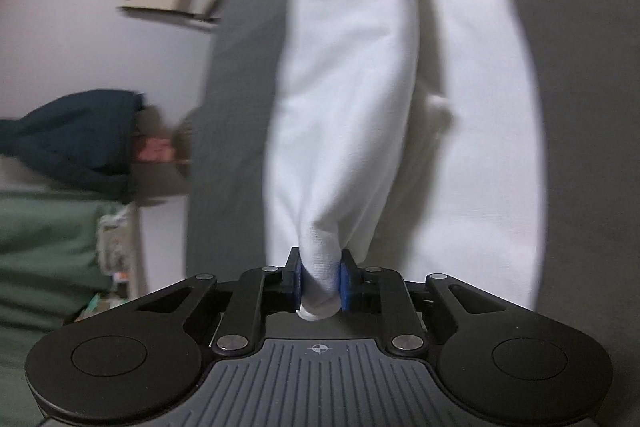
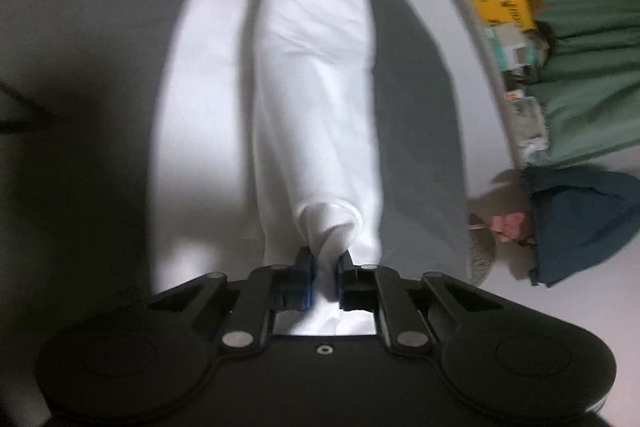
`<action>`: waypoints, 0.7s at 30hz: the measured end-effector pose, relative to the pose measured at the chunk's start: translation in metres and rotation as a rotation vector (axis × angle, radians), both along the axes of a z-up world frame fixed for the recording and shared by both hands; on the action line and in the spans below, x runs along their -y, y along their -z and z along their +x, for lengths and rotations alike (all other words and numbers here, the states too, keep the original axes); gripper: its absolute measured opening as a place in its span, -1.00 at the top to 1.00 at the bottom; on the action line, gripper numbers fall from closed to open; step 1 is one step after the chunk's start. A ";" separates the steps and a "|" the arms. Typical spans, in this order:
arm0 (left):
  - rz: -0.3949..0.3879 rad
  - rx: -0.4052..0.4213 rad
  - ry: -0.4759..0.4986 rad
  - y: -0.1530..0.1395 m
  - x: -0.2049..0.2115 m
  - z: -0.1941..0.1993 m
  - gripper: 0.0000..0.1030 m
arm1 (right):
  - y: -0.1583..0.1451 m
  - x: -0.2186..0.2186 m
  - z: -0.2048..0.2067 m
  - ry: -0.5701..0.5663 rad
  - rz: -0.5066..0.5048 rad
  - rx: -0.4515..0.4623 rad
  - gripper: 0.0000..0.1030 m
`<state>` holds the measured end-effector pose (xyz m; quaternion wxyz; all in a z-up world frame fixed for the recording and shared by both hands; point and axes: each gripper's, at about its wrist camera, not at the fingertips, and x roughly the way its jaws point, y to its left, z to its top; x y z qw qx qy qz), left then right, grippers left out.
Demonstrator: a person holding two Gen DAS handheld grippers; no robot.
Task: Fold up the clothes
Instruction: 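Lift the hem with both grippers and fold it over toward the collar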
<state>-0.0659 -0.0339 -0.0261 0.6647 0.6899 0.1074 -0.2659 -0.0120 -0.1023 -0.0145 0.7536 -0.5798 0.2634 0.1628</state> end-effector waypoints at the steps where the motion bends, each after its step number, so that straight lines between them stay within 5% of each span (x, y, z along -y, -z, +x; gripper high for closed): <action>1: -0.014 0.005 0.002 -0.003 -0.003 -0.003 0.65 | -0.008 0.004 0.005 0.016 0.005 0.046 0.78; 6: -0.083 0.029 0.011 -0.019 -0.017 -0.019 0.65 | -0.040 0.015 0.012 0.108 0.074 0.248 0.78; 10: -0.132 0.042 0.017 -0.029 -0.028 -0.032 0.65 | 0.002 0.011 -0.016 0.009 -0.038 0.072 0.79; 13: -0.111 -0.022 0.013 -0.012 -0.032 -0.051 0.65 | 0.035 0.005 -0.029 -0.048 -0.103 -0.069 0.80; 21: -0.111 -0.109 -0.016 0.001 -0.043 -0.082 0.65 | 0.042 0.006 -0.033 -0.068 -0.146 -0.103 0.80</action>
